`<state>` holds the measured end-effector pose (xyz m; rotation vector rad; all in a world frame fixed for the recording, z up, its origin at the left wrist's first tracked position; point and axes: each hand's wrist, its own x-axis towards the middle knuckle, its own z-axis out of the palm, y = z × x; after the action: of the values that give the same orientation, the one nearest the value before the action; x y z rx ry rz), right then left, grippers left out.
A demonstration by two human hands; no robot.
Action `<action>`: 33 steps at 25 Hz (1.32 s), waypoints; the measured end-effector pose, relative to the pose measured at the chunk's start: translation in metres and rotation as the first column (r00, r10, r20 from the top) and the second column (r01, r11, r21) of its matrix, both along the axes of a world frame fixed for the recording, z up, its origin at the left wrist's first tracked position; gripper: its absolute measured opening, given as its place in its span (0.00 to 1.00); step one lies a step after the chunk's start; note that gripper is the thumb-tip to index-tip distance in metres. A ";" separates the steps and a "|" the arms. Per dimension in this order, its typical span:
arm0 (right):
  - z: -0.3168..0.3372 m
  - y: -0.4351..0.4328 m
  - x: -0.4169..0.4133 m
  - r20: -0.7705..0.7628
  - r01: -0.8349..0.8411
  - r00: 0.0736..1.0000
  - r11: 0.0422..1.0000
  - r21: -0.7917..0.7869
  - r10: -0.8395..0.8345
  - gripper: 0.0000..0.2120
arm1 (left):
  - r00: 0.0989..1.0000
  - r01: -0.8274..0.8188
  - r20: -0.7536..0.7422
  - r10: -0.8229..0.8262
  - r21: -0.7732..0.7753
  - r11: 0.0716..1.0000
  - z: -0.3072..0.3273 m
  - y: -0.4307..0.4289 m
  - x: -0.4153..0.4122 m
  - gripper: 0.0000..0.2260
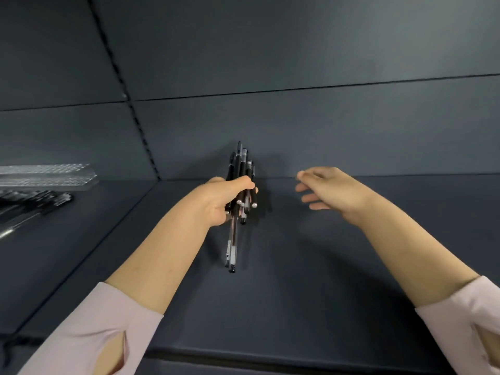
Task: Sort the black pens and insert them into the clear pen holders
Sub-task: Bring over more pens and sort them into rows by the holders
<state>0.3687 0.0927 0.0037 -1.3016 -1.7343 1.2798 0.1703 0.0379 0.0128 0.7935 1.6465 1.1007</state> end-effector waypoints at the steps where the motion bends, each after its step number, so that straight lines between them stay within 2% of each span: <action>1: 0.001 -0.011 -0.018 0.006 -0.036 0.999 0.999 -0.014 0.036 0.11 | 0.997 -0.058 0.047 0.057 0.022 0.998 0.000 -0.011 -0.015 0.16; 6: 0.011 -0.076 -0.126 0.066 -0.336 0.936 0.934 -0.124 0.346 0.14 | 0.896 -0.374 0.319 0.308 0.167 0.912 0.003 -0.071 -0.100 0.04; 12: 0.013 -0.154 -0.255 0.024 -0.484 0.871 0.867 -0.117 0.490 0.07 | 0.738 -0.575 0.565 0.370 0.238 0.783 0.010 -0.138 -0.214 0.11; 18: 0.017 -0.211 -0.353 0.046 -0.408 0.913 0.911 0.065 0.406 0.03 | 0.679 -0.657 0.617 0.398 0.267 0.706 0.016 -0.190 -0.317 0.18; 23: 0.011 -0.216 -0.406 0.045 -0.359 0.933 0.933 0.010 0.358 0.05 | 0.659 -0.666 0.623 0.422 0.222 0.712 0.019 -0.210 -0.371 0.15; 28: 0.007 -0.185 -0.446 0.087 -0.253 0.964 0.967 0.015 0.251 0.04 | 0.623 -0.716 0.624 0.472 0.212 0.665 0.018 -0.210 -0.432 0.15; 31: 0.005 -0.170 -0.472 0.079 -0.167 0.983 0.985 0.034 0.164 0.02 | 0.621 -0.724 0.620 0.480 0.218 0.655 0.018 -0.207 -0.465 0.07; 33: 0.003 -0.165 -0.492 0.060 -0.137 0.989 0.991 0.001 0.136 0.02 | 0.655 -0.680 0.609 0.447 0.218 0.700 0.015 -0.205 -0.483 0.02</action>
<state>-0.1233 -0.0726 0.0063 -1.2485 -1.8957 1.3233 -0.3124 -0.1668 0.0281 0.1467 1.2022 2.0019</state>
